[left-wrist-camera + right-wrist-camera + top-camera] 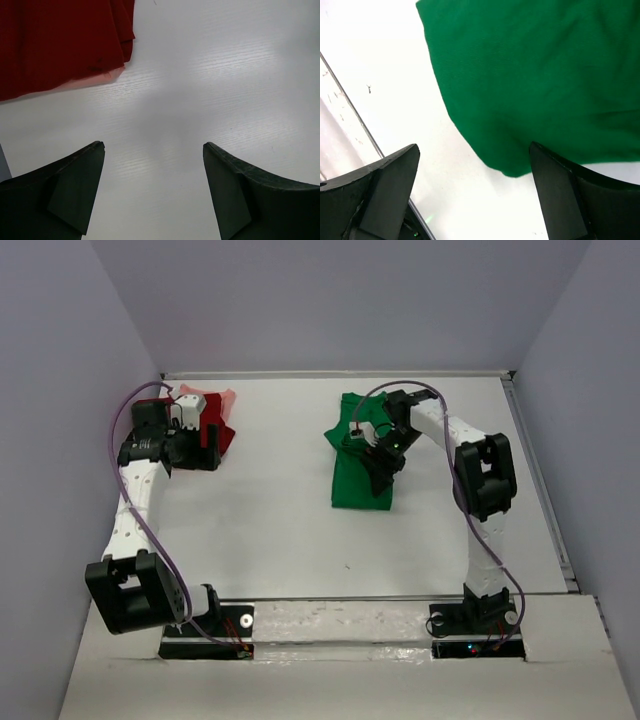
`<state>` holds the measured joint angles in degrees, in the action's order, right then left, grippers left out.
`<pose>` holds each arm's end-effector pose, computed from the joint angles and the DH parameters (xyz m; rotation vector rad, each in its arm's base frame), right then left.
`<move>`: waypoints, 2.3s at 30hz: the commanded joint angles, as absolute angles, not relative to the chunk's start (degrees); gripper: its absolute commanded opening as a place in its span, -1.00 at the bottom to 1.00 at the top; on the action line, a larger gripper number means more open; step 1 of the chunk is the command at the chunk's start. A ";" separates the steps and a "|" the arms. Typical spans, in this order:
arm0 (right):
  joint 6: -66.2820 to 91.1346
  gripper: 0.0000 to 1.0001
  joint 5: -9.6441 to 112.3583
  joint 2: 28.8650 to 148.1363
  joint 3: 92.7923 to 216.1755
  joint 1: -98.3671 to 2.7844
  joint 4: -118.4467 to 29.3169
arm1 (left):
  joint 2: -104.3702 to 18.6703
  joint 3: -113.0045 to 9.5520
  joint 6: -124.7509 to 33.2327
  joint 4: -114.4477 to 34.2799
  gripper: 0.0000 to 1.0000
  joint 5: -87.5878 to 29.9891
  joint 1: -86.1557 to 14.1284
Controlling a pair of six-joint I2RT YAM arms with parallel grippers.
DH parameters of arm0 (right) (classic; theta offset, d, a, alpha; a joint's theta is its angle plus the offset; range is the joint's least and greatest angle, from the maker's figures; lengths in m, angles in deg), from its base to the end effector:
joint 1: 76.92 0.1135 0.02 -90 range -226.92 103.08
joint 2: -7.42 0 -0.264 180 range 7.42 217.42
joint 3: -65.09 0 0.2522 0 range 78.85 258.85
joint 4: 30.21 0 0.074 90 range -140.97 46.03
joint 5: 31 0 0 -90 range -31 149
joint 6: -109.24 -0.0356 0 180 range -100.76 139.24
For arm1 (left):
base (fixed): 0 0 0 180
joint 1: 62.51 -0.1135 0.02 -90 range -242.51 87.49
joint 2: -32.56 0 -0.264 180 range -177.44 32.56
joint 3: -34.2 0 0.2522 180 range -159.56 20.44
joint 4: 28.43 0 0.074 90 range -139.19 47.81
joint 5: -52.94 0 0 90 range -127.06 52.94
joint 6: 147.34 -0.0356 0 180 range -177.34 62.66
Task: Fold and stack the t-shirts
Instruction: Fold the folded rectangular tshirt in 1/3 of the way, then grab one side of the 2/3 rectangular tshirt with both arms
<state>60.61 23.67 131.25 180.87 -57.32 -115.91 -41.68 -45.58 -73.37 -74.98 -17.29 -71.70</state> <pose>0.3793 0.1569 0.1947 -1.4661 2.5510 0.9383 0.2788 0.0329 0.3214 0.3103 2.2195 -0.1577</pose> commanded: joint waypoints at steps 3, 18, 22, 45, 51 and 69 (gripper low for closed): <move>58.28 0.92 27.07 125.90 191.50 -56.97 -113.42 | -41.45 -52.39 -74.99 -75.58 0.79 -13.87 -66.40; 35.09 0.86 38.96 117.64 170.71 -64.61 -103.56 | -62.45 -58.84 -77.12 -79.11 0.47 -2.70 -43.45; 31.65 0.81 36.24 116.85 165.08 -67.60 -103.65 | -67.72 -57.08 -74.48 -77.52 0.36 1.85 -41.86; 32.33 0.63 12.16 129.67 165.77 -68.22 -106.11 | -79.94 -53.65 -68.59 -70.14 -0.20 12.86 -33.42; 32.78 0.63 11.10 131.34 165.42 -68.22 -105.05 | -84.24 -55.31 -67.01 -69.70 -0.43 11.28 -33.16; 34.09 0.20 11.01 130.82 163.49 -68.22 -104.09 | -87.68 -60.06 -64.46 -68.64 -0.16 8.11 -32.45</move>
<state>32.96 11.38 130.79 164.08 -68.58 -105.07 -87.08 -58.34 -64.41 -69.48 10.75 -32.60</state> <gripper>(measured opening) 0.610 0.394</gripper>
